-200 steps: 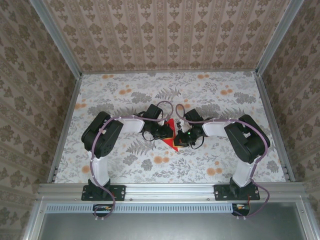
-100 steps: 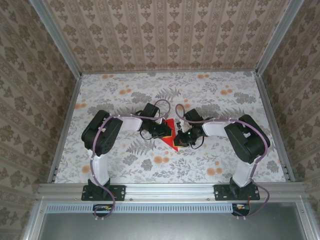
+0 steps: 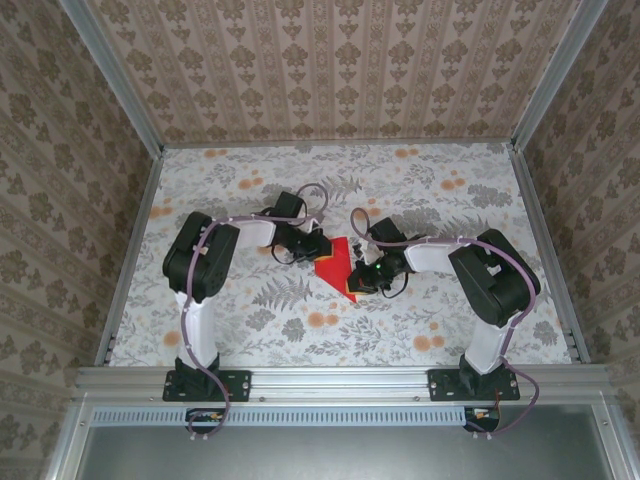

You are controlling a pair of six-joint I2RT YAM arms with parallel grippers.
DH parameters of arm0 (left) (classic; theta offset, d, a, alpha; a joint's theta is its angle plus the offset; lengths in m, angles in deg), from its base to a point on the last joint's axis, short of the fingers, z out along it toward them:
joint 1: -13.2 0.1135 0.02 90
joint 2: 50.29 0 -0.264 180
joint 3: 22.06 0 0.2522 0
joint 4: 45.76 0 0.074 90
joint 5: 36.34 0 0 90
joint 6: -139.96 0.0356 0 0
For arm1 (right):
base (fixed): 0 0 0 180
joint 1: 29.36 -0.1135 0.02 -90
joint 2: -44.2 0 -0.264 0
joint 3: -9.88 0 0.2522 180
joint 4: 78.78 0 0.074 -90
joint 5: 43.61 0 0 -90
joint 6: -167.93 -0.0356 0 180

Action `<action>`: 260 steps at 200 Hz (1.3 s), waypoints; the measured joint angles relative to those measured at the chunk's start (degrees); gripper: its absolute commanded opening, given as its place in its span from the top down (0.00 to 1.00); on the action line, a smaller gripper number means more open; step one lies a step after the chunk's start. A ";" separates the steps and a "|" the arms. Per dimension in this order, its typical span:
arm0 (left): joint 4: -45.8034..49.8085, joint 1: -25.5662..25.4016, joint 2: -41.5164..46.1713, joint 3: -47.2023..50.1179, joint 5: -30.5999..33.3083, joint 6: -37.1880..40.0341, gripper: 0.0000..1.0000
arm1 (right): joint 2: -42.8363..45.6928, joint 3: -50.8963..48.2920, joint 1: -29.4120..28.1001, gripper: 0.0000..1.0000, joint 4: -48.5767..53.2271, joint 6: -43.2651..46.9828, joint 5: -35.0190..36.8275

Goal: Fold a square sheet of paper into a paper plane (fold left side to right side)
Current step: Fourth fold the wing at the center of the table.

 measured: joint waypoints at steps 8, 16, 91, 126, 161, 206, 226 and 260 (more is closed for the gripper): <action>0.44 0.28 -0.35 -0.55 -0.02 0.31 0.89 | 0.00 -0.02 0.00 1.00 0.00 0.00 0.00; 0.98 0.48 -0.72 -1.11 -0.28 0.48 0.89 | 0.02 -0.07 0.02 1.00 -0.04 0.00 0.00; 3.89 4.70 -3.10 -5.75 0.15 3.08 0.88 | 0.22 -0.48 0.02 1.00 -0.50 0.00 0.04; 4.00 6.29 -3.58 -6.82 0.90 4.02 0.88 | 0.72 -1.05 0.02 1.00 -0.46 -0.02 0.07; 4.68 7.87 -3.78 -8.04 2.47 5.20 0.85 | 0.79 -1.14 0.02 1.00 -0.48 -0.11 0.00; 5.22 9.29 -2.93 -8.46 3.91 6.23 0.72 | 1.44 -2.86 0.04 0.95 -3.26 -2.16 -1.01; 5.57 10.34 -0.35 -7.13 5.84 6.49 0.67 | 2.40 -4.37 0.07 0.86 -5.49 -4.11 -1.07; 5.46 11.37 9.42 -0.46 7.74 5.84 0.57 | 6.27 -5.70 0.35 0.70 -6.03 -5.86 1.57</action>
